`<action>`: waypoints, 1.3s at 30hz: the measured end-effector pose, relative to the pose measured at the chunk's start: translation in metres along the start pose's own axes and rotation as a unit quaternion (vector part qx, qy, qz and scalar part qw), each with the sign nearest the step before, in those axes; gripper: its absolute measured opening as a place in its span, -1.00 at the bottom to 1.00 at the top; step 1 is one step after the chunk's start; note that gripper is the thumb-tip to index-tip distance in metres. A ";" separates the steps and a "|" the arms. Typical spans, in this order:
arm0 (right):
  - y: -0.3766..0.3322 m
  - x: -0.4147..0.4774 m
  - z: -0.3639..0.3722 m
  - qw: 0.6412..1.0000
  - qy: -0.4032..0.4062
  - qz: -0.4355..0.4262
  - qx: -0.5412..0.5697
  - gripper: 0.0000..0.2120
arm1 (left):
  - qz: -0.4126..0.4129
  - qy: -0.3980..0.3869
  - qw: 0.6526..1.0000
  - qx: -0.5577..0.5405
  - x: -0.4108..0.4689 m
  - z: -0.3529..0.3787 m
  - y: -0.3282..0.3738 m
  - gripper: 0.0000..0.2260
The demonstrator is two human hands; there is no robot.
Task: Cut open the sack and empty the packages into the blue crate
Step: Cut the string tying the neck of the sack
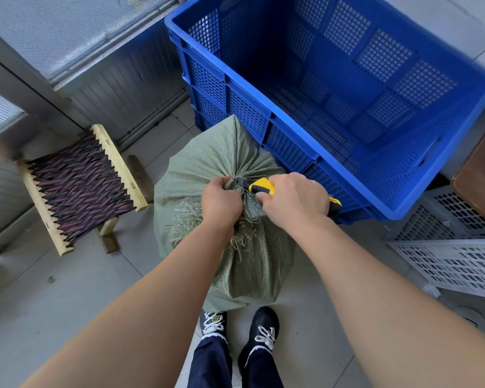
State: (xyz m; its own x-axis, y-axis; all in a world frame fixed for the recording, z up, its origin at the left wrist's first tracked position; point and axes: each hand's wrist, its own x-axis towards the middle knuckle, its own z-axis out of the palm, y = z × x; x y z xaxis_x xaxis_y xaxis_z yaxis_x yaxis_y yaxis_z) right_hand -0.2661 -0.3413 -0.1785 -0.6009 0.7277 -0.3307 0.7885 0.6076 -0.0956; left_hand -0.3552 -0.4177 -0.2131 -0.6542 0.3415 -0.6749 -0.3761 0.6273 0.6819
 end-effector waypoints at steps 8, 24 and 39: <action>0.016 0.009 0.001 0.999 -0.011 -0.039 0.034 -0.68 | 0.002 0.022 1.000 0.016 0.003 0.001 0.009 -0.56; 0.010 -0.014 0.032 0.986 0.164 -0.033 0.025 -0.65 | 0.027 0.005 0.999 0.023 -0.008 0.000 0.009 -0.48; 0.022 -0.015 0.032 0.987 0.140 0.045 0.062 -0.63 | 0.042 -0.016 0.997 0.070 -0.008 0.019 0.013 -0.79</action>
State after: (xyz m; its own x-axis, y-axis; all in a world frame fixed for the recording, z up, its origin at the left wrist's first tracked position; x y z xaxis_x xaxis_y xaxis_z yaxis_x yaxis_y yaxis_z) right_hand -0.2359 -0.3487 -0.2054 -0.5261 0.8474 -0.0719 0.8402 0.5047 -0.1984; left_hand -0.3423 -0.3985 -0.2047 -0.6578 0.4176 -0.6269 -0.2238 0.6863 0.6920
